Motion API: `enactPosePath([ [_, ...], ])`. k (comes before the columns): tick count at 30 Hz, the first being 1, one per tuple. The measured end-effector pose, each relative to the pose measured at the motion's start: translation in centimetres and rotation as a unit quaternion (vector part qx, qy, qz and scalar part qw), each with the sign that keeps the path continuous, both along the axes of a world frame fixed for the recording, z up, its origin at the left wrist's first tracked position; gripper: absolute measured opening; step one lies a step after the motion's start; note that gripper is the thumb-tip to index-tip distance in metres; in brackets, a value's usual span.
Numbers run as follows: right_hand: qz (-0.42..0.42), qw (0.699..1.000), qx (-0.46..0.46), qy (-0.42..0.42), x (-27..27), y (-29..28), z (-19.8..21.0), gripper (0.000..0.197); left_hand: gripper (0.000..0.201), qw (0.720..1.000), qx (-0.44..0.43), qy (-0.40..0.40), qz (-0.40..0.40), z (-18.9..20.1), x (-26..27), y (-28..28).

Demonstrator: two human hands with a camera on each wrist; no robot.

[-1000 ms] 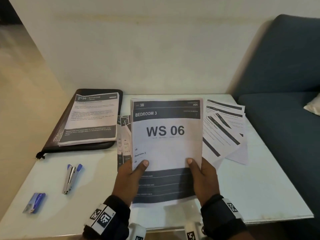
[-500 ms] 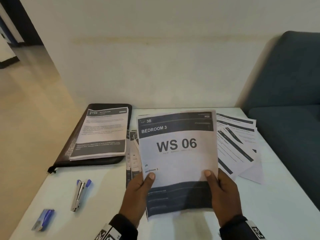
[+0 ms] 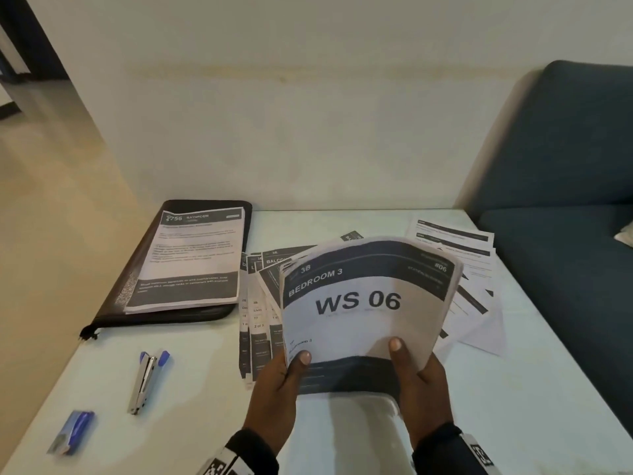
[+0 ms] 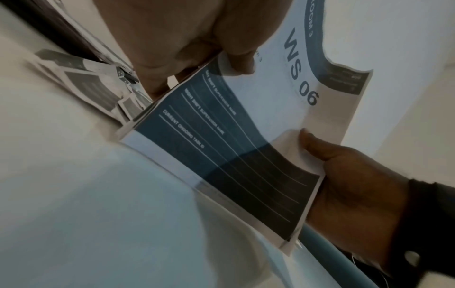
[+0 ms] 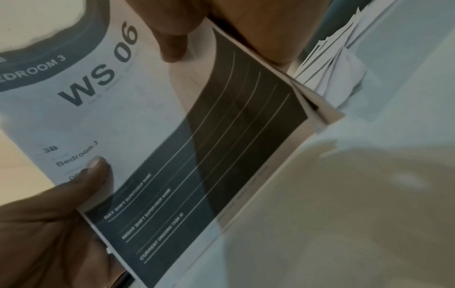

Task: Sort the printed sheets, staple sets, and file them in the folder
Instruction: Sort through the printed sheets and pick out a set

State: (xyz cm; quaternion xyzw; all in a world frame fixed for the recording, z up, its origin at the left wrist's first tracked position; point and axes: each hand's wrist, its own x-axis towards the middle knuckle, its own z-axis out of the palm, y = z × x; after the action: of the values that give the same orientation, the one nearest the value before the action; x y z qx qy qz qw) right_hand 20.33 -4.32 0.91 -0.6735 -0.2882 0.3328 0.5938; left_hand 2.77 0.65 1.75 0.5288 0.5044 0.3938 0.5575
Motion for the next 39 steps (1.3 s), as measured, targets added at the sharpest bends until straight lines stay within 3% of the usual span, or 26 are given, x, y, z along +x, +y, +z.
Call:
enactPosePath([
  [5, 0.0, 0.995, -0.02, -0.098, 0.7, -0.4, 1.1, 0.017, 0.016, 0.999, -0.001, 0.021, 0.025, 0.5, -0.4, 0.6],
  [10, 0.02, 0.984, -0.024, -0.175, 2.3, -1.2, 2.8, 0.014, 0.002, 0.998, 0.037, 0.053, -0.004, 1.3, -0.7, 0.6],
  [13, 0.004, 0.987, -0.034, -0.159, 3.2, -1.4, 2.9, 0.019, 0.003, 0.988, 0.082, 0.119, -0.056, 0.6, -1.0, 0.9],
  [15, -0.031, 0.988, -0.047, -0.142, 4.0, -1.3, 3.0, 0.023, 0.007, 0.987, 0.093, 0.115, -0.07, -0.1, -1.3, 1.3],
  [19, -0.149, 0.984, -0.074, -0.062, 7.3, -1.3, 2.4, 0.031, 0.015, 0.991, 0.068, 0.106, -0.042, -0.9, -2.2, 2.0],
  [22, -0.228, 0.969, -0.091, -0.011, 9.6, -1.6, 2.3, 0.04, 0.01, 0.977, 0.082, 0.198, -0.024, -1.4, -2.7, 2.8],
  [25, -0.275, 0.956, -0.095, 0.028, 11.3, -2.5, 2.8, 0.046, 0.019, 0.934, 0.125, 0.332, -0.05, -1.4, -2.3, 4.1],
  [28, -0.302, 0.947, -0.102, 0.049, 12.8, -3.3, 2.7, 0.043, 0.045, 0.873, 0.142, 0.452, -0.114, -1.7, -0.8, 6.1],
  [32, -0.315, 0.94, -0.123, 0.04, 13.6, -3.5, 2.6, 0.027, 0.067, 0.803, 0.157, 0.542, -0.192, -2.7, 0.9, 8.5],
  [34, -0.314, 0.94, -0.115, 0.063, 13.7, -3.6, 2.8, 0.027, 0.064, 0.784, 0.153, 0.564, -0.21, -2.9, 1.3, 9.2],
  [36, -0.312, 0.941, -0.099, 0.084, 13.7, -3.7, 3.2, 0.039, 0.052, 0.754, 0.166, 0.596, -0.221, -2.9, 1.8, 9.4],
  [39, -0.31, 0.941, -0.088, 0.103, 13.5, -3.5, 3.9, 0.044, 0.04, 0.675, 0.188, 0.671, -0.241, -2.6, 3.1, 9.0],
])
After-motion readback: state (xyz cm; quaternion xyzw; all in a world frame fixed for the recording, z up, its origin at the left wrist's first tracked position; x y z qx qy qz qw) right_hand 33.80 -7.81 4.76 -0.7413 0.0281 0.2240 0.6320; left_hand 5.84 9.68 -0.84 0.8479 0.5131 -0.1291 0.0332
